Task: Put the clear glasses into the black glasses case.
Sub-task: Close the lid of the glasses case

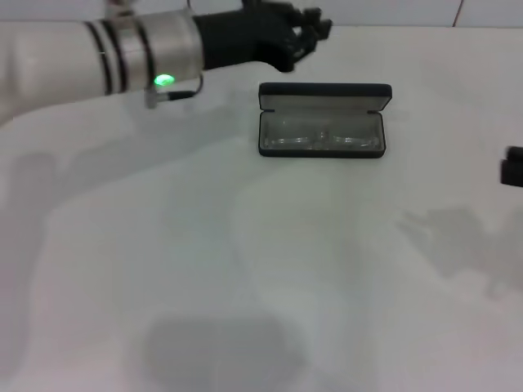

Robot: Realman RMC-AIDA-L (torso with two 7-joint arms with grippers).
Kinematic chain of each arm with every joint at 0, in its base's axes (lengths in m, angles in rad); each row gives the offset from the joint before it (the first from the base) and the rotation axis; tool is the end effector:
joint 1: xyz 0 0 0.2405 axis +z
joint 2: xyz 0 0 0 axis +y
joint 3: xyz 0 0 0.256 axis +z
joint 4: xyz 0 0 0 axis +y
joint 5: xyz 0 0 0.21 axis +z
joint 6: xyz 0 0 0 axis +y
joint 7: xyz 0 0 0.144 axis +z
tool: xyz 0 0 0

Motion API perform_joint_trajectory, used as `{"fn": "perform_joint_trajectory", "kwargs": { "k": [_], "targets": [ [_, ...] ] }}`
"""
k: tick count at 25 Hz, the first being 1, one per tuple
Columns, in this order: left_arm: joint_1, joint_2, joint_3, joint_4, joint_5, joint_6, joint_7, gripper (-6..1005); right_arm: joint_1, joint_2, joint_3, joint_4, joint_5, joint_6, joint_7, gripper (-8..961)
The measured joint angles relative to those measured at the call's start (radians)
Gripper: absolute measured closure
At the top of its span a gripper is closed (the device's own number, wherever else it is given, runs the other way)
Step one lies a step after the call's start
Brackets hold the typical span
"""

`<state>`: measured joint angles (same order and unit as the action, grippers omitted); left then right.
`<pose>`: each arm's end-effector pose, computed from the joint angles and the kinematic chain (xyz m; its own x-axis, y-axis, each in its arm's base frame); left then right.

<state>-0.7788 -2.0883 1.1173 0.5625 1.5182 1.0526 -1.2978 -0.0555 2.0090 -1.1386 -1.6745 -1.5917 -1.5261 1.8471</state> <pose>-0.1512 0.4226 -0.0405 0.8251 0.1137 0.5534 0.3519 -0.8697 -0.3460 0.2110 0.2447 0.1036 0.8545 -0.2067 -0.4765 -0.3963 -0.8525 -0.3408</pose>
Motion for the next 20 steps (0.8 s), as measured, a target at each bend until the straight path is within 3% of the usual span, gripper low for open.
{"fn": "perform_joint_trajectory", "kwargs": {
  "k": [5, 8, 20],
  "targets": [
    [-0.070, -0.008, 0.106, -0.063, -0.038, -0.152, -0.006, 809, 0.001, 0.001, 0.078, 0.163, 0.078, -0.076, -0.103, 841],
    [-0.077, -0.008, 0.143, -0.070, -0.069, -0.194, -0.004, 810, 0.006, 0.001, 0.104, 0.235, 0.093, -0.086, -0.141, 840],
    [-0.128, -0.013, 0.228, -0.139, -0.072, -0.342, -0.012, 814, 0.018, 0.000, 0.136, 0.298, 0.105, -0.080, -0.182, 837]
  ]
}}
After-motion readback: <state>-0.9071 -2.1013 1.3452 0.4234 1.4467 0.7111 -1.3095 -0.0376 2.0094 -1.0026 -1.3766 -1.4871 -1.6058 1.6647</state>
